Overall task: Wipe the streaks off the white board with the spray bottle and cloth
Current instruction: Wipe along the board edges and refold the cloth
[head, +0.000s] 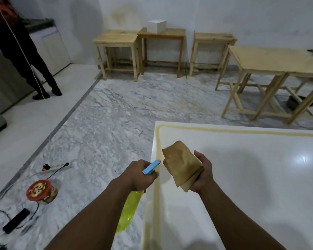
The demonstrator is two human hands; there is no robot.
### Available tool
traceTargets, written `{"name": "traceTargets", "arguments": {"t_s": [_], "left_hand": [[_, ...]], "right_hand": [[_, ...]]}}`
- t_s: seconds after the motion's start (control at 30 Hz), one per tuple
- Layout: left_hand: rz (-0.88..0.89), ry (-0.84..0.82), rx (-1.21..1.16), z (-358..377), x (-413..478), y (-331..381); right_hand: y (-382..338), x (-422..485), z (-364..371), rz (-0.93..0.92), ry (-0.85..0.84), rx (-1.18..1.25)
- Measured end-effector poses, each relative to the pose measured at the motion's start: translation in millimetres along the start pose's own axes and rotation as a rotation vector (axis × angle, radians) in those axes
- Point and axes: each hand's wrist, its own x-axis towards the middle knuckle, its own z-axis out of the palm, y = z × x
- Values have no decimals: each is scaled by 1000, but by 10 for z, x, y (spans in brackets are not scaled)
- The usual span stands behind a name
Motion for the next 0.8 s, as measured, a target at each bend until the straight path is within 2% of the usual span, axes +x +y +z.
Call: {"name": "traceTargets", "arguments": {"t_s": [0.13,0.23,0.47,0.57,0.67,0.8], "left_hand": [[41,-45,-5,-107,429,-32],[96,-136,-1,-186,795,-152],[238,-314,171,-456,1440,-400],[266,-422,195,-573,1556,-376],[308,-522,258,-657,1635,-313],[375,-551,313,-671,1659,-210]], "right_hand": [[-146,234,-16,-3,55,24],[-152,406,39,-81,110,35],[184,734,258,-124,225,155],[305,800,351,-183,223,184],[430,850,381,-215,291,200],[507,874,443,-286,354,225]]}}
